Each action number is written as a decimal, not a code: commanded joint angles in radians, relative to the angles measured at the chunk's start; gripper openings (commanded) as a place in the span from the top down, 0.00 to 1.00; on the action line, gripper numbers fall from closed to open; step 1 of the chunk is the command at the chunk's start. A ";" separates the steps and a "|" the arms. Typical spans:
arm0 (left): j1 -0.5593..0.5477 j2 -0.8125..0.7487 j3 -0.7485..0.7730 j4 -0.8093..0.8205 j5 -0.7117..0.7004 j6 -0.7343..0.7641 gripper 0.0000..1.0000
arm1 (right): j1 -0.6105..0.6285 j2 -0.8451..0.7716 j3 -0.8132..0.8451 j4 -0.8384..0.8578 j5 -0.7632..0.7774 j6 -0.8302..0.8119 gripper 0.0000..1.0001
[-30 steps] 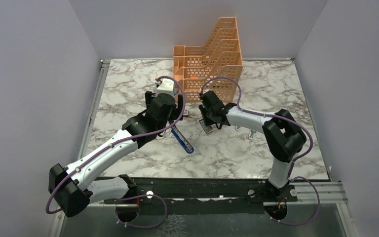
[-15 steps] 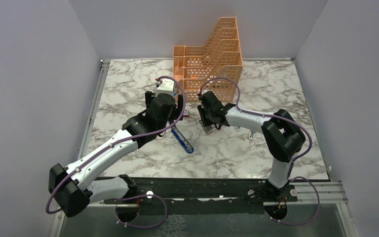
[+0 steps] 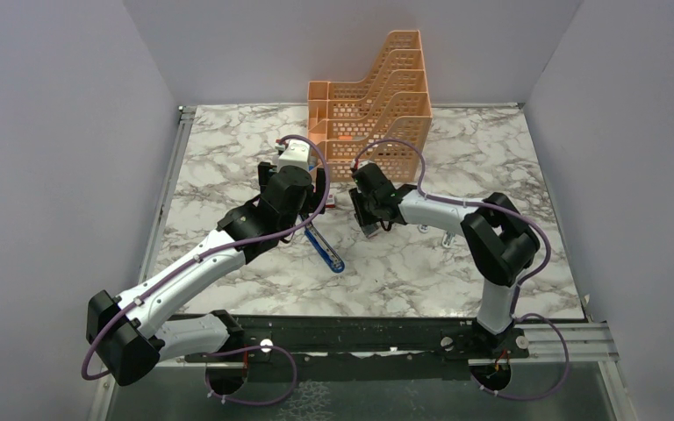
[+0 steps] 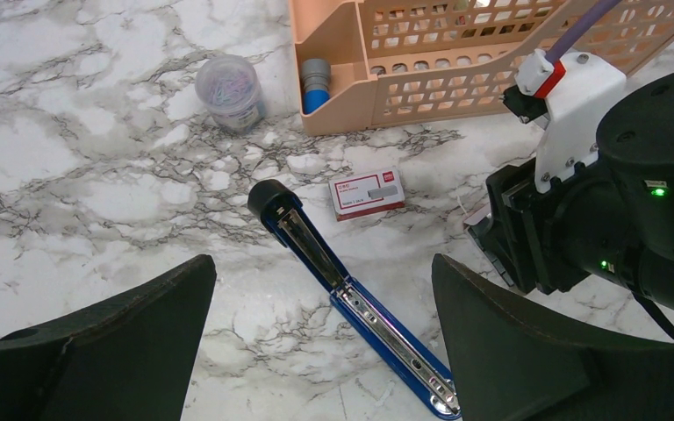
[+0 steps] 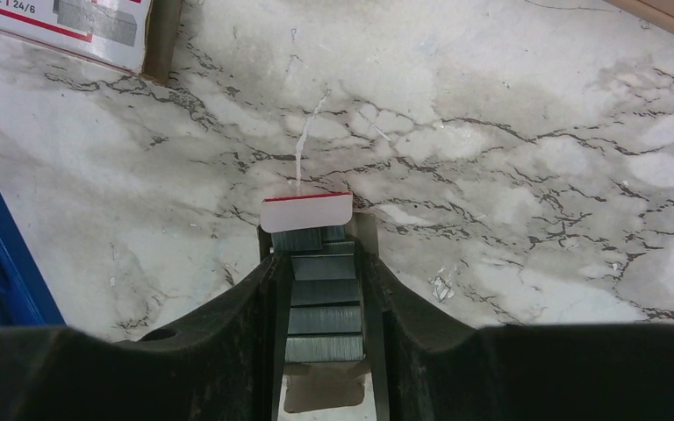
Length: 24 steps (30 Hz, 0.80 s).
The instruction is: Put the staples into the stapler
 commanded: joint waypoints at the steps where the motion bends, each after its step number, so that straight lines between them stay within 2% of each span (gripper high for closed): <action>1: 0.000 -0.002 -0.005 0.021 -0.027 0.009 0.07 | 0.006 0.023 0.034 0.029 -0.021 0.003 0.59; 10: 0.000 -0.002 -0.005 0.021 -0.027 0.010 0.06 | 0.006 0.040 0.039 0.035 -0.007 0.002 0.57; 18: 0.000 -0.004 -0.006 0.021 -0.029 0.010 0.06 | 0.006 0.031 0.039 0.023 0.027 0.013 0.68; 24: 0.000 -0.007 -0.006 0.021 -0.027 0.010 0.06 | 0.006 -0.007 0.039 0.008 0.045 0.020 0.69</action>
